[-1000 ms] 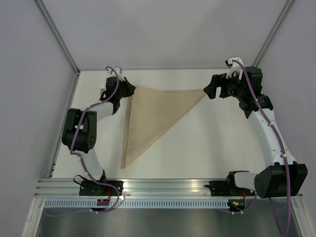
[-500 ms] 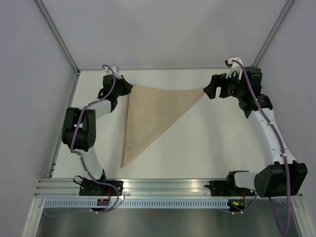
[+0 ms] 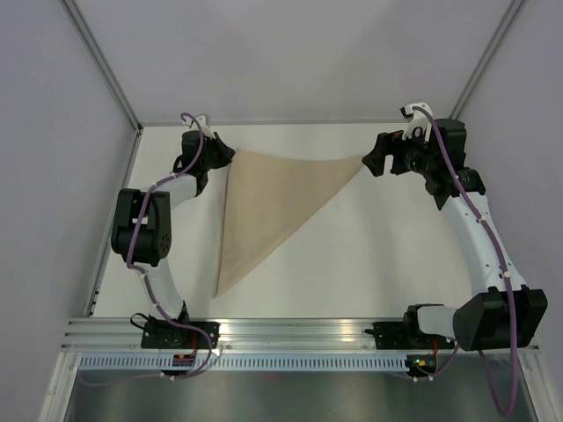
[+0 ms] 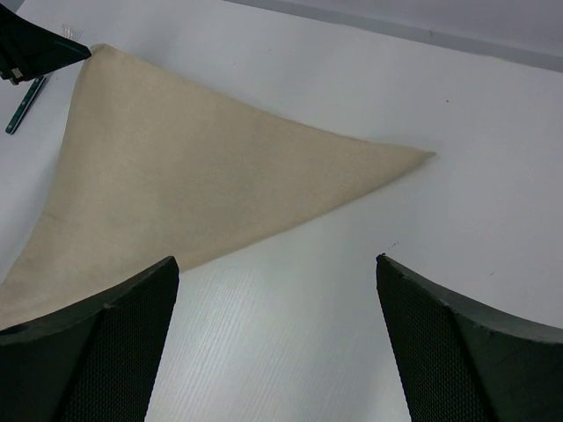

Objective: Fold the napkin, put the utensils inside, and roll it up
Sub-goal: Fold the napkin at the center of the board.

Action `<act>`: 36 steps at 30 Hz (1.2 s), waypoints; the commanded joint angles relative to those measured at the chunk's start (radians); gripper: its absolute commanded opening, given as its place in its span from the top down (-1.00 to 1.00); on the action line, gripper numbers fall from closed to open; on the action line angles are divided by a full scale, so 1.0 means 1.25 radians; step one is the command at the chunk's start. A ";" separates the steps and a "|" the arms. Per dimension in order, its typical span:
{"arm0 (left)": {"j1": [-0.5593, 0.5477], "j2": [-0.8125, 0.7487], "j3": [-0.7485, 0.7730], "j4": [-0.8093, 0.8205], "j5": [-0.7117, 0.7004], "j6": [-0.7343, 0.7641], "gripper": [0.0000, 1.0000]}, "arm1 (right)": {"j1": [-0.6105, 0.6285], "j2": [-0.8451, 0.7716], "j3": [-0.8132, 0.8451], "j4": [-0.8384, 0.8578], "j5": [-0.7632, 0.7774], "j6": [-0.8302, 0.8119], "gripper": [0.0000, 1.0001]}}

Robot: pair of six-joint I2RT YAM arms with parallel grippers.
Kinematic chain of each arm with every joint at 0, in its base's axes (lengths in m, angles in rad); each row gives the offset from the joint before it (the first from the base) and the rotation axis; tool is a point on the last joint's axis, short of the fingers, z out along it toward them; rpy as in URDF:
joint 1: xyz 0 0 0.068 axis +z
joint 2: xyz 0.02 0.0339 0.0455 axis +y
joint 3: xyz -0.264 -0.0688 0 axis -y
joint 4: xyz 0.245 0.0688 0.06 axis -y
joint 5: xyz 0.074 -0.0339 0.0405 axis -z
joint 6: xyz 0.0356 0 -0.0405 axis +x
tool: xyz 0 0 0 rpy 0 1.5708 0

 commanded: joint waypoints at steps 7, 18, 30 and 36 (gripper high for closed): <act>0.020 0.017 0.047 -0.002 0.029 0.006 0.95 | 0.001 0.012 0.019 0.022 -0.005 0.001 -0.96; 0.028 0.041 0.062 -0.006 0.040 0.002 0.95 | -0.001 0.023 0.011 0.029 -0.006 0.001 -0.96; 0.033 0.064 0.068 -0.007 0.037 -0.001 0.95 | -0.001 0.018 0.003 0.029 -0.006 -0.002 -0.96; 0.040 0.081 0.079 -0.012 0.036 -0.001 0.95 | 0.001 0.016 0.003 0.024 -0.007 -0.002 -0.96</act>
